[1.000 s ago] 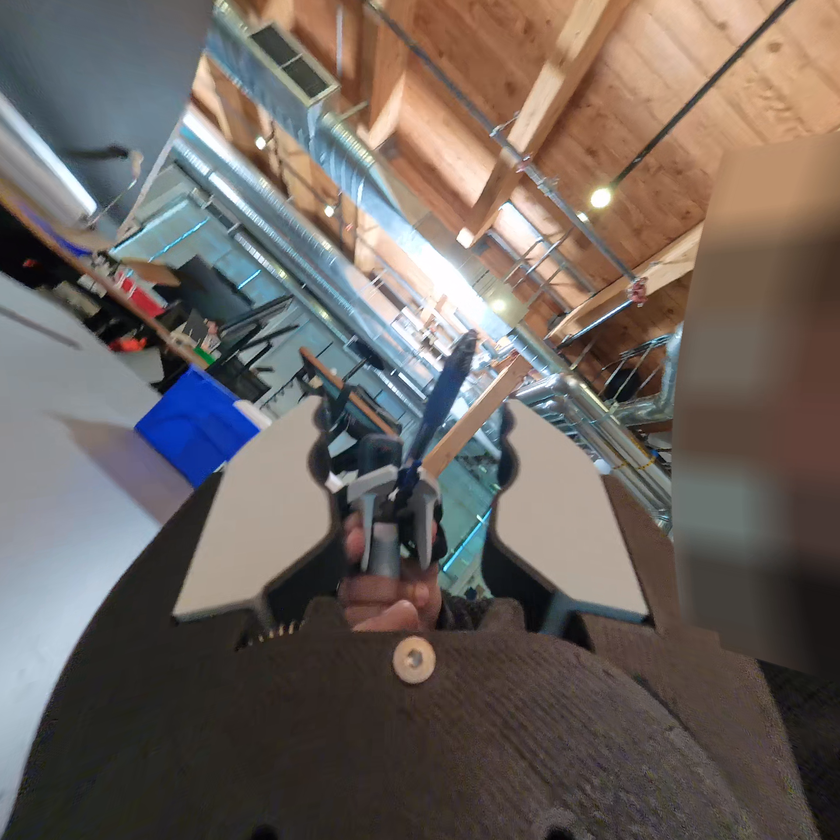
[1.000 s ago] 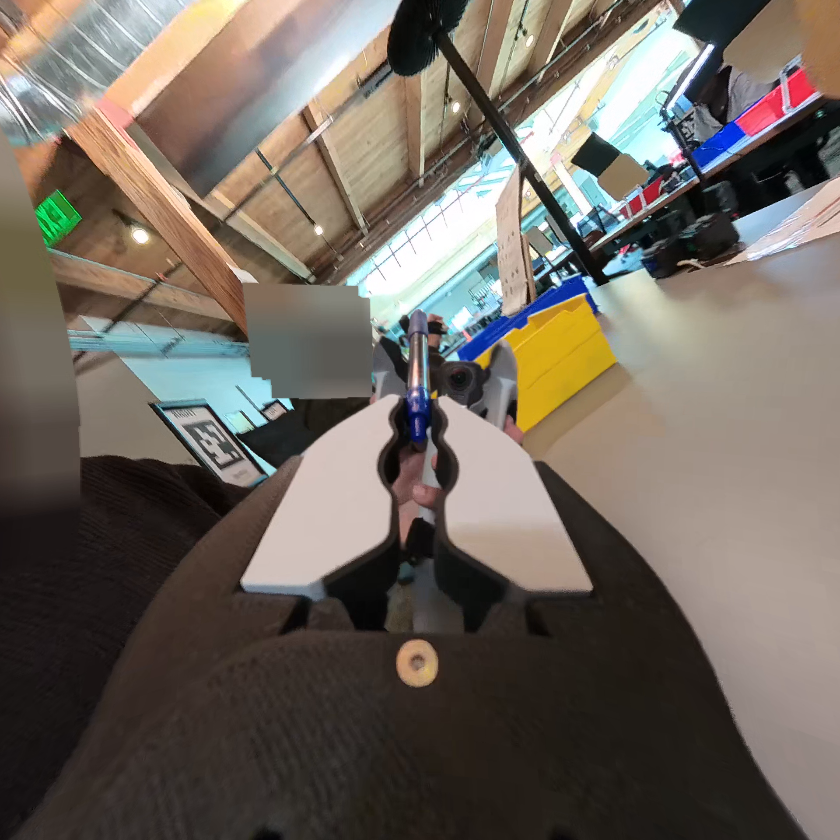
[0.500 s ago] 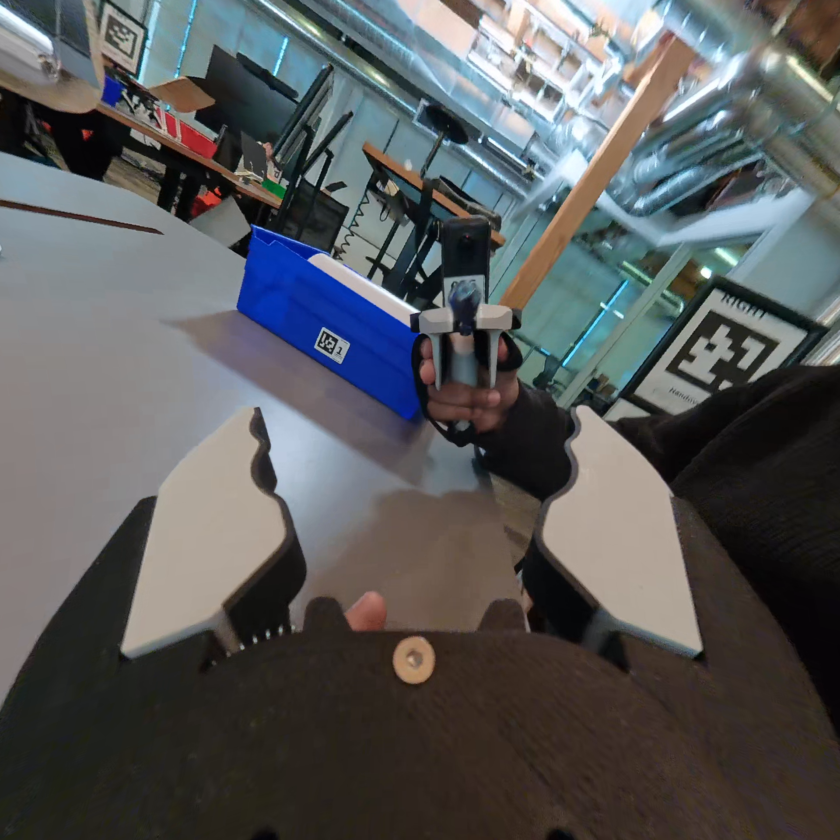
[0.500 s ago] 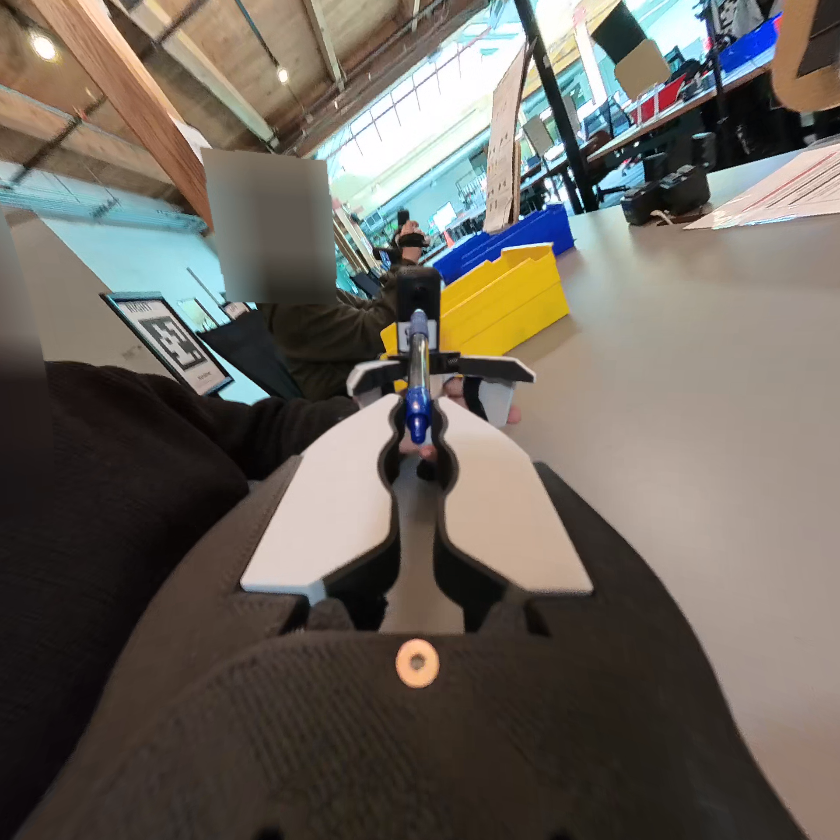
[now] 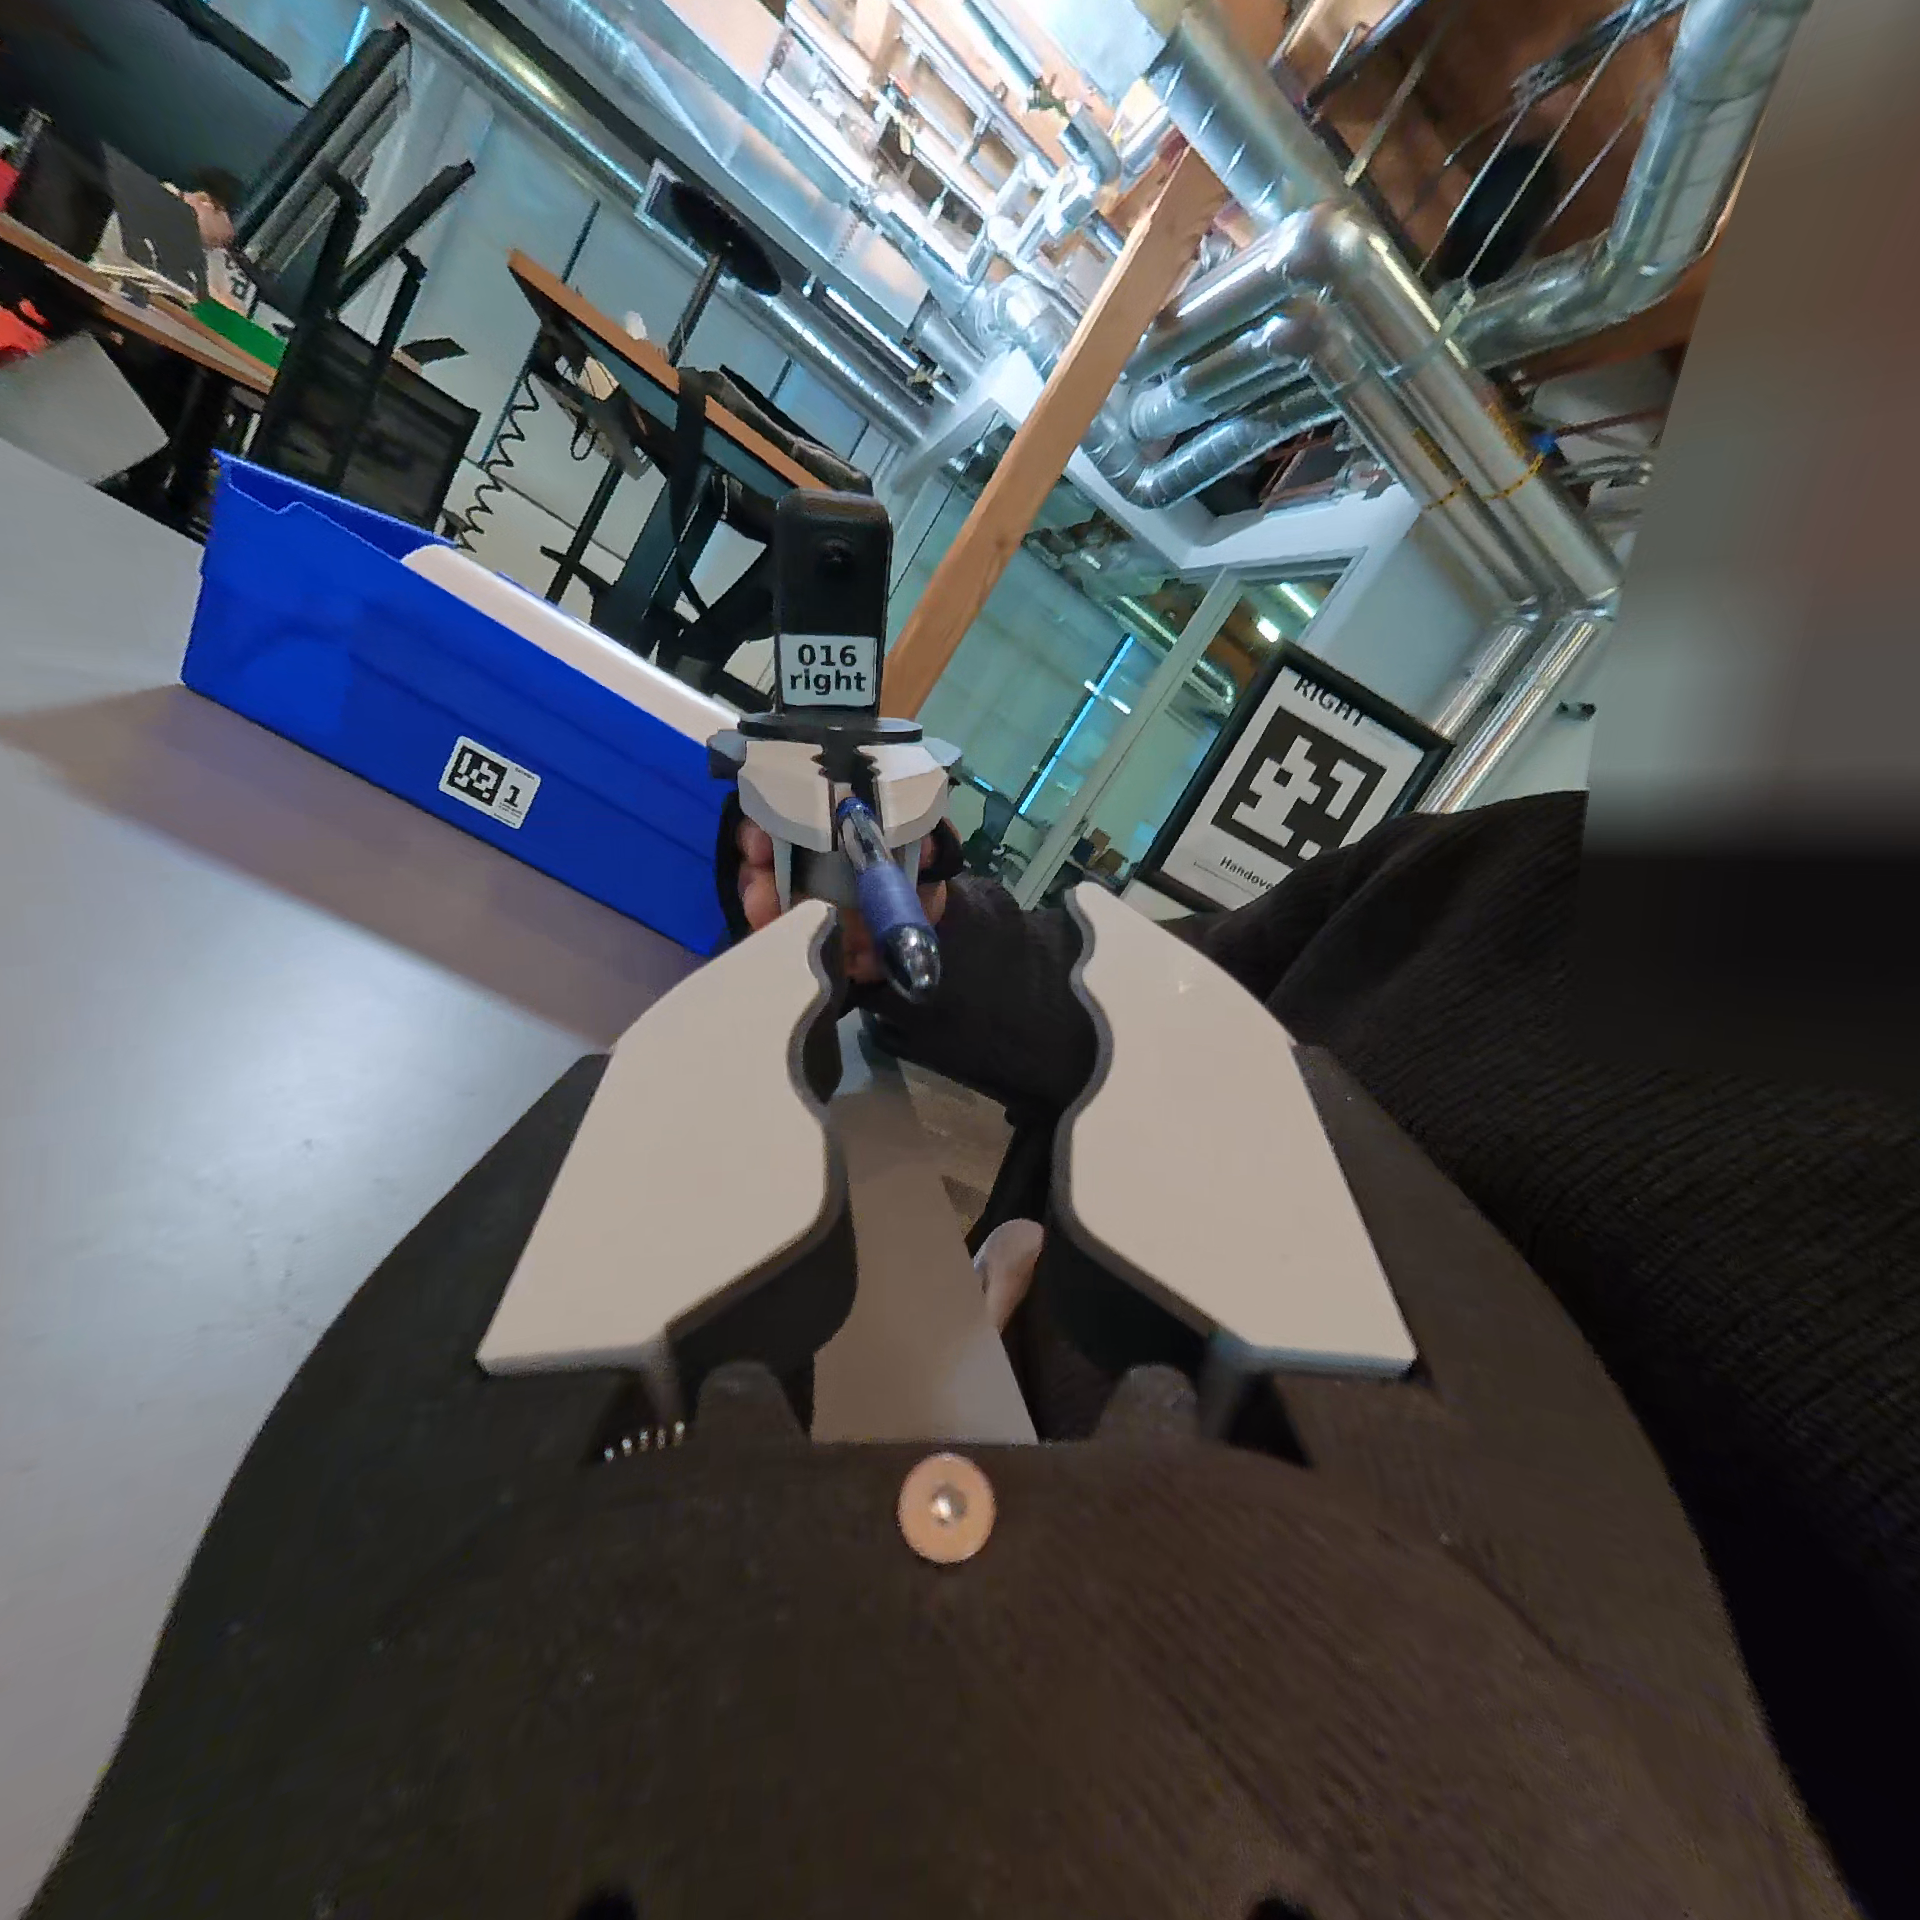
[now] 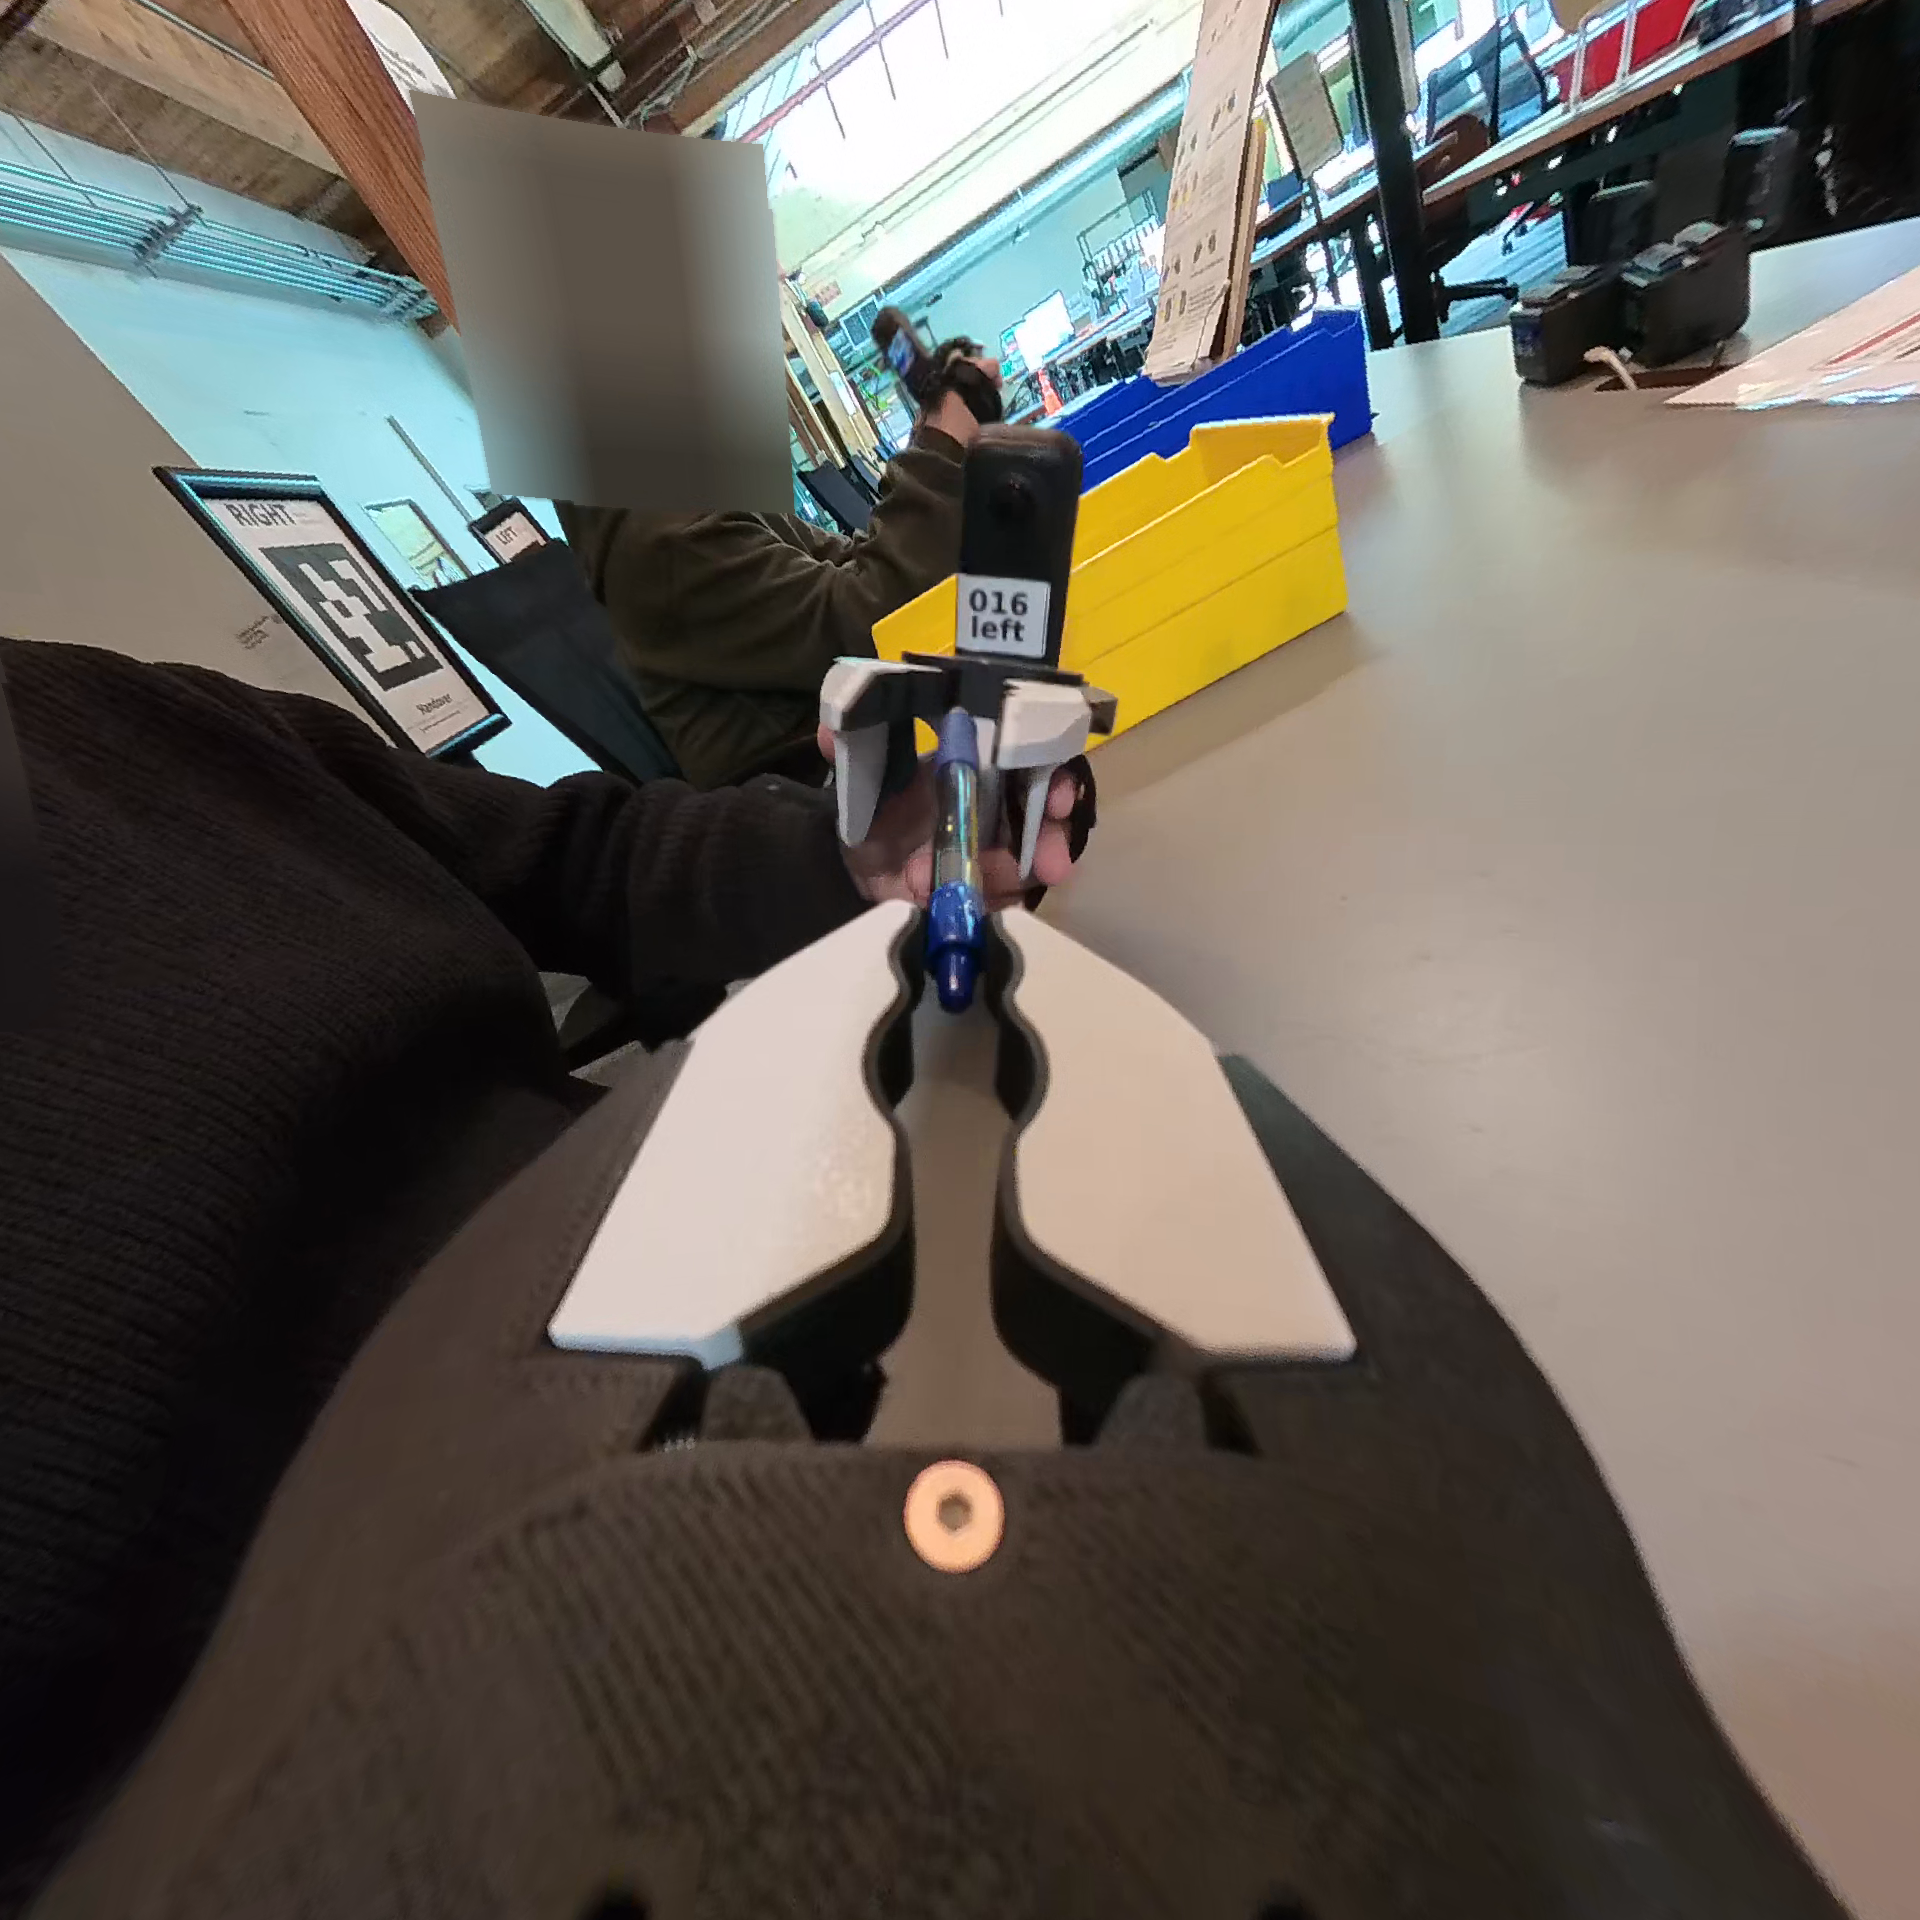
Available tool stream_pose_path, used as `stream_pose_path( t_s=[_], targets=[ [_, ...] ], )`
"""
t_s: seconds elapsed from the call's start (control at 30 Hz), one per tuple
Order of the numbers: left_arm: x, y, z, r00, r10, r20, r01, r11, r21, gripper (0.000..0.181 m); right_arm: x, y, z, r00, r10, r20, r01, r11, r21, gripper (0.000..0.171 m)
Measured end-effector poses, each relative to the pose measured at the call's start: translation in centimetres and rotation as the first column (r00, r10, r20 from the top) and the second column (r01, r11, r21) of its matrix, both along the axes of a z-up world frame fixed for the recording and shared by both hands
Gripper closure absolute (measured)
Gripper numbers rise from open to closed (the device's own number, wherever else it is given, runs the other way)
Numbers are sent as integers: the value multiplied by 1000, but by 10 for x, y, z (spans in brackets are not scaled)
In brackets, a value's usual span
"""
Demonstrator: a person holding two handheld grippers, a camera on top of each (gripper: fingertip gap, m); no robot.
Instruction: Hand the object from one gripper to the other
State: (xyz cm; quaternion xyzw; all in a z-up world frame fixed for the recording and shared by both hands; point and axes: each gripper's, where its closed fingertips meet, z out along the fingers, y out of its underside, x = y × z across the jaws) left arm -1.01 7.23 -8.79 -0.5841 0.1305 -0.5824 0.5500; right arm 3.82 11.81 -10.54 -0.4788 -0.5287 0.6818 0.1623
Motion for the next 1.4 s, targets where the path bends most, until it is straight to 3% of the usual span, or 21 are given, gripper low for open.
stream_pose_path(
  t_s=[0.13, 0.27, 0.6, 0.7, 0.8, 1.0, 1.4],
  targets=[
    [7, -1, -7, 998, -12, -57, 12, 1000, -7, 148, -1, -4, -3, 1000, 9, 13, -10, 1000, 13, 160],
    [7, 0, -10, 994, 20, -106, -19, 1000, 2, 166, -1, -8, -3, 1000, 22, 10, -22, 1000, 16, 160],
    [1, 8, -16, 970, 126, -207, -126, 992, 12, 170, -7, -1, -6, 998, -53, -13, 54, 998, 40, 159],
    [-16, 12, -7, 971, 205, -126, -205, 979, 9, 170, -13, 12, -6, 988, -147, -56, 150, 986, 69, 125],
    [-38, 16, -3, 964, 265, -15, -266, 963, -38, 170, -13, 24, 0, 974, -207, -93, 212, 977, 39, 114],
    [-58, 19, -3, 942, 296, 156, -280, 953, -116, 170, -14, 29, -1, 969, -228, -89, 229, 973, -1, 114],
    [-56, 18, -3, 940, 272, 205, -251, 960, -120, 170, -19, 15, -8, 976, -200, -82, 204, 978, 39, 115]
  ],
)
